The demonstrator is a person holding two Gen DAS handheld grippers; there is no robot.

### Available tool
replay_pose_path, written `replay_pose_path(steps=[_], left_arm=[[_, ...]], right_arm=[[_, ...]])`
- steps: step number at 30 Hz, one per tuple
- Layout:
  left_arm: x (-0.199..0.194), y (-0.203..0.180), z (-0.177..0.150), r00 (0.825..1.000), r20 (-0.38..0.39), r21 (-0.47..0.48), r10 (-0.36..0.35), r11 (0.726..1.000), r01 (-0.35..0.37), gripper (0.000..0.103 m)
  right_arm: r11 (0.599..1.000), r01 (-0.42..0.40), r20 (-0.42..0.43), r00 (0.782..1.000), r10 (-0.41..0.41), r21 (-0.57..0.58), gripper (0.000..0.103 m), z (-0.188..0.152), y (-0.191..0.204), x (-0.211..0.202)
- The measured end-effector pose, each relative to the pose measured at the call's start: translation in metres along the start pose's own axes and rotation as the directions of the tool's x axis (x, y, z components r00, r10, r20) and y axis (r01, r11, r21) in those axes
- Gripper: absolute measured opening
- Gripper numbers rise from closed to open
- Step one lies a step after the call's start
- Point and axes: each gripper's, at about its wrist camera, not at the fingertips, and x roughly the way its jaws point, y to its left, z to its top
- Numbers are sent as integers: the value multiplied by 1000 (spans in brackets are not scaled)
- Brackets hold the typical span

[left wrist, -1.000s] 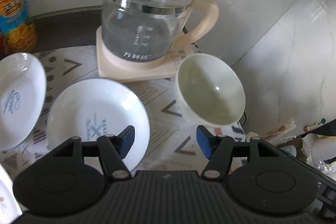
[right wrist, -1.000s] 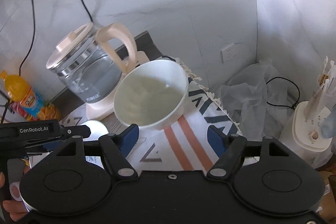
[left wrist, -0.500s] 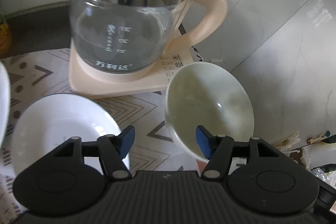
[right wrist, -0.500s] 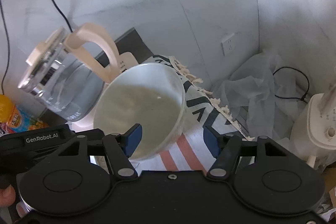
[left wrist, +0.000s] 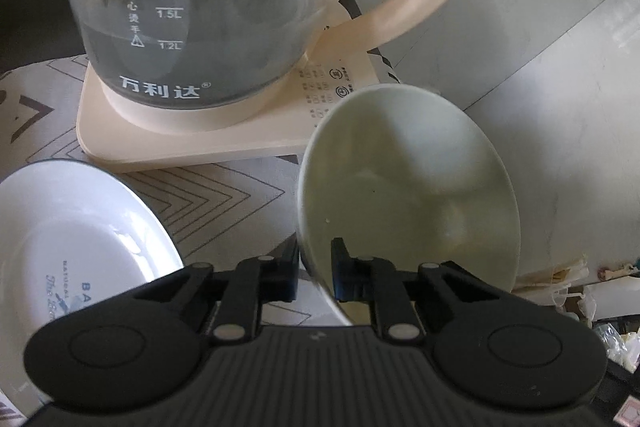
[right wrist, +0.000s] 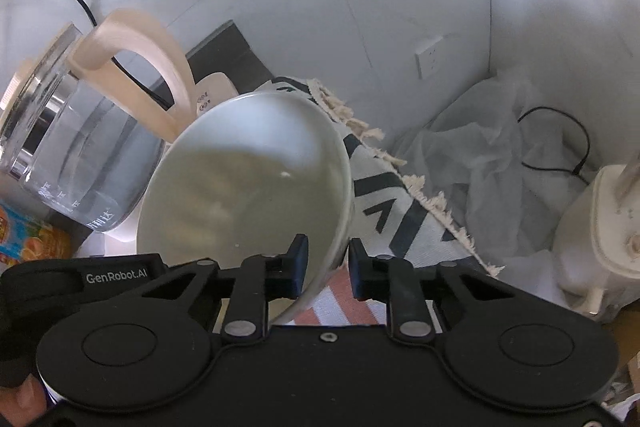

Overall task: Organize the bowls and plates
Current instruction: 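Lift the small cream bowl and carry it over the stacked bowls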

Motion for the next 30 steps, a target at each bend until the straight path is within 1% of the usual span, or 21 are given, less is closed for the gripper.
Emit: replay_pose_path(steps=[3,8,13,15,24,30], left_arm=[[-8,-3,-3,1000,-12,-8,5,1000,-5,13],[-34,-11,-8,1000,18,15,8,1000,-9,13],[-52,-12,-13,1000,12,19,1,1000,-2,14],[-58,-13,-14,1000,24,35,-9,999,9,14],[-100,0,-34,996,64,57,-59,997,56,14],[-137,13,-51,993,89,69,-82,995,76,14]], right_arm=[[1000,-16,10,1000,16,4,21,0,2,-13],[999,-22,29,999,23,-28,21,-1,8,-33],[999,-20,60,998,22,-43,21,-6,13,-52],[999,-24,73,997,27,-40,21,-9,14,-60],[995,3,157,988,13,-103,21,-32,38,-109],[996,-3,188,982,20,-90,21,-57,51,-138]])
